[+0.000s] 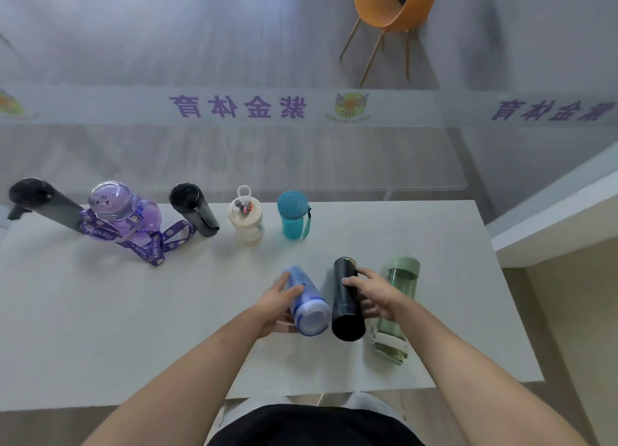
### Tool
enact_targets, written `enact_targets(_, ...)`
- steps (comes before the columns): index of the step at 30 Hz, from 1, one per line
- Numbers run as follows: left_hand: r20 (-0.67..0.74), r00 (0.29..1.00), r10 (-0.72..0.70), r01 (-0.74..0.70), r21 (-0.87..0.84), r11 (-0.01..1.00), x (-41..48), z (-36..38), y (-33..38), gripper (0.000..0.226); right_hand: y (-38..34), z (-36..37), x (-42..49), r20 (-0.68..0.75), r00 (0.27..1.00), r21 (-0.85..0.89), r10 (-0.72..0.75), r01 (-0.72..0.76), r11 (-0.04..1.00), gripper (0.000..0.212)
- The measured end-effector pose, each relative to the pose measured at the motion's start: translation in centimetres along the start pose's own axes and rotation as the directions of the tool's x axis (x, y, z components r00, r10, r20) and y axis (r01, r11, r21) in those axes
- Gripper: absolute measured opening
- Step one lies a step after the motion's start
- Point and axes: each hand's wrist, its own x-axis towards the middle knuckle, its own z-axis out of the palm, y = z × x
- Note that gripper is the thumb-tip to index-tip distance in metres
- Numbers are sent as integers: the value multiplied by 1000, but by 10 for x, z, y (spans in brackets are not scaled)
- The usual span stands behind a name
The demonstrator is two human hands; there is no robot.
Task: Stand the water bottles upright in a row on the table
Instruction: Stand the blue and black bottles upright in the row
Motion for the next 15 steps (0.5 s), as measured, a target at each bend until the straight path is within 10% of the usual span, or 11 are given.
enact_targets(15, -69, 976, -206, 100, -699, 708, 38, 74, 52, 44, -52, -79, 44, 262, 942, 510, 210, -320, 799, 30)
